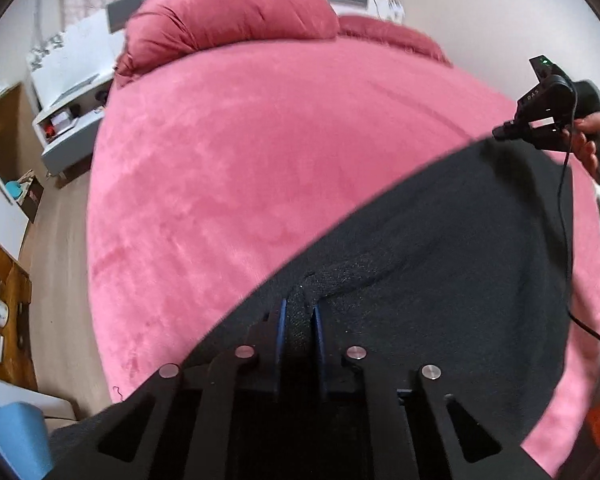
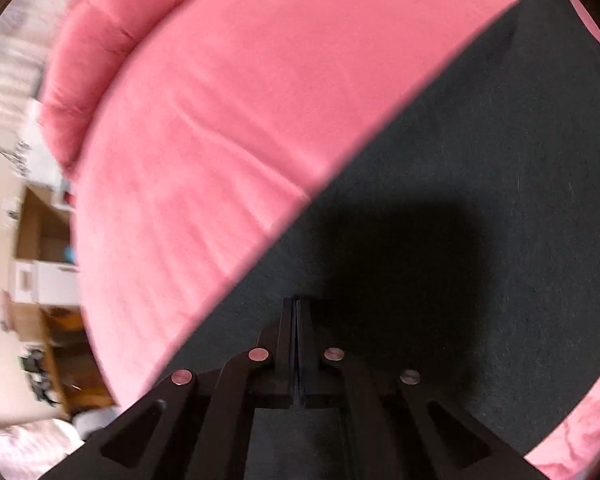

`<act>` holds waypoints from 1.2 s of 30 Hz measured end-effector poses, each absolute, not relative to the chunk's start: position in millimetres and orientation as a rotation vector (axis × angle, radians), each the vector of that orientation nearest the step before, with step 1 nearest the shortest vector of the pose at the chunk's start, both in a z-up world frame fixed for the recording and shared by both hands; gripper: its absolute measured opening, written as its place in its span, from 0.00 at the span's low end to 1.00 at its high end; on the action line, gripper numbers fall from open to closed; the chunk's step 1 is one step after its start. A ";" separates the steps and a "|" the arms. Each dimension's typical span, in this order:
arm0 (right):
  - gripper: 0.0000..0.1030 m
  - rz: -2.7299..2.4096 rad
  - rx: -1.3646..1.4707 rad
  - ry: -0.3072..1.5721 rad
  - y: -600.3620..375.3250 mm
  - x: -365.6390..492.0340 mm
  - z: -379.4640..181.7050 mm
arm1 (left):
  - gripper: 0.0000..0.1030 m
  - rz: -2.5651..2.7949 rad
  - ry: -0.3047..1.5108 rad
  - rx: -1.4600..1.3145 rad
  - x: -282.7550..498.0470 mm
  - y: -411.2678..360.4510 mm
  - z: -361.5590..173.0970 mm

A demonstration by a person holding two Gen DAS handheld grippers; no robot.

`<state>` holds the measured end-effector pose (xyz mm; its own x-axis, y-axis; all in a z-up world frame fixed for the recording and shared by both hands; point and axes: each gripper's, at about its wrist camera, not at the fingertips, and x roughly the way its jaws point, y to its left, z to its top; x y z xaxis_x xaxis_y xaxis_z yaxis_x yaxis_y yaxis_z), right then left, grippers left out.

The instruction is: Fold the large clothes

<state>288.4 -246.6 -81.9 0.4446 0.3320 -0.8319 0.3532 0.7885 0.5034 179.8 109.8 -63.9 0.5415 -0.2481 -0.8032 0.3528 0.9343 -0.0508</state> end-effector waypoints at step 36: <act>0.05 0.186 -0.056 0.925 -173.5 293.5 -71.4 | 0.11 -0.215 0.847 0.026 189.7 118.2 -70.5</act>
<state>293.5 -173.5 -71.4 0.5870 0.1355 -0.7982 -0.1832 0.9826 0.0321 189.7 118.2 -70.5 0.6422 -0.1784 -0.7455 0.1988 0.9780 -0.0628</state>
